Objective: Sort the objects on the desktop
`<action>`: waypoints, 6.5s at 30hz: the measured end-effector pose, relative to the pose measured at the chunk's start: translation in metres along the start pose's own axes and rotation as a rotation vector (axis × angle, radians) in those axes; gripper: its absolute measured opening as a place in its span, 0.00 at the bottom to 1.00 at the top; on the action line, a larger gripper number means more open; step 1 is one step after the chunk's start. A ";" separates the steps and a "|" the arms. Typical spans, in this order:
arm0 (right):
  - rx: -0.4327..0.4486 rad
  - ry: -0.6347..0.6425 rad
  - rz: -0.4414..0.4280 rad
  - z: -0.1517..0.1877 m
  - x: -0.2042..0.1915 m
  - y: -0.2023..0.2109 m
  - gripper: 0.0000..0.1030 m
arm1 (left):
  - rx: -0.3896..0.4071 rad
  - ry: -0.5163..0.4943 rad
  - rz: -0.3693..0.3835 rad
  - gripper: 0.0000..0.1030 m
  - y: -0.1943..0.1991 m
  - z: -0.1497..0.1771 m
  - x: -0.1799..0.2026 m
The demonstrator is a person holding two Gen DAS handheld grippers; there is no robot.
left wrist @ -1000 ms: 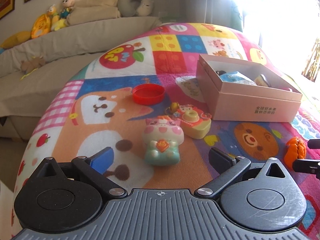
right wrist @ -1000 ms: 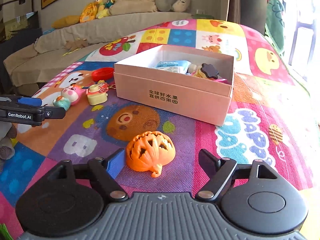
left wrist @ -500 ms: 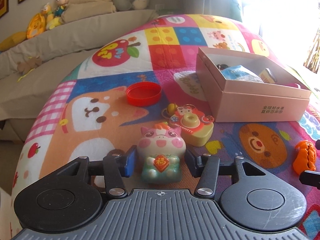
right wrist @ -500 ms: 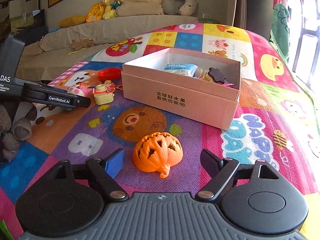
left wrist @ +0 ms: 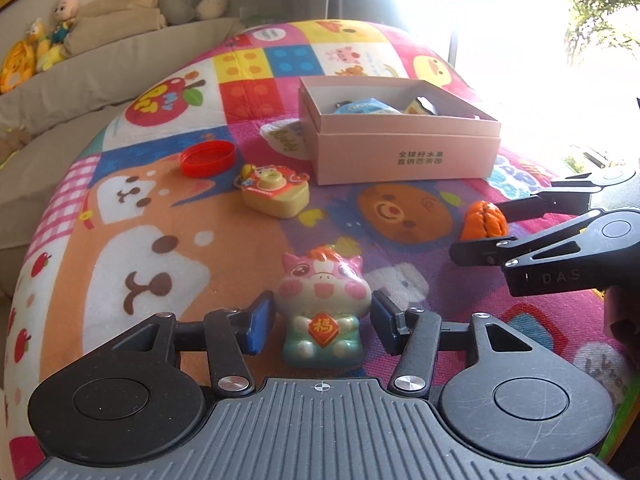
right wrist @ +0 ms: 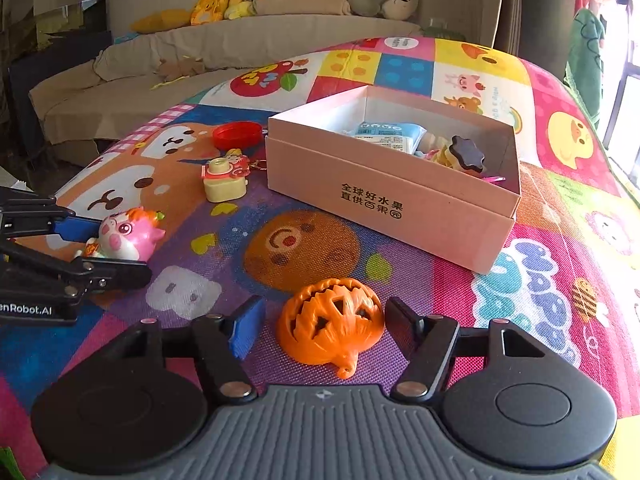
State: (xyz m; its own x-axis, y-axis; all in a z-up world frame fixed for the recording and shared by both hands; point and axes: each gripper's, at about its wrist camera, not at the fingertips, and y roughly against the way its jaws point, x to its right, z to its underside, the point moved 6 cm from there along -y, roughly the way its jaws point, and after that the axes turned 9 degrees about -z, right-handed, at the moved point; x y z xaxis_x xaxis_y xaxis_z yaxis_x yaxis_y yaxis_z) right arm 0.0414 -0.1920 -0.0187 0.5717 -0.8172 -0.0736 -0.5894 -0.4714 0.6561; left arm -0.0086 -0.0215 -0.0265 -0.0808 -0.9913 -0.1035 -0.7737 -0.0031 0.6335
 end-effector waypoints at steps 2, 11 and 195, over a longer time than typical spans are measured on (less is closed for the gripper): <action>-0.005 -0.003 -0.006 0.000 -0.002 0.001 0.58 | 0.006 0.008 -0.008 0.67 -0.001 0.000 0.000; -0.025 0.002 -0.005 0.006 -0.007 0.010 0.58 | 0.007 0.009 -0.015 0.54 -0.009 -0.005 -0.001; -0.033 -0.036 -0.022 -0.011 -0.030 -0.029 0.98 | -0.004 0.158 -0.042 0.93 -0.010 0.005 -0.047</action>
State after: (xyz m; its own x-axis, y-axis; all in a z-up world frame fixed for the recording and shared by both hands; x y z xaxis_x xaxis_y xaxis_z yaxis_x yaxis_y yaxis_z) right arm 0.0471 -0.1501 -0.0270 0.5631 -0.8184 -0.1147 -0.5576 -0.4787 0.6782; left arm -0.0005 0.0255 -0.0322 0.0515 -0.9986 -0.0086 -0.7718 -0.0453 0.6342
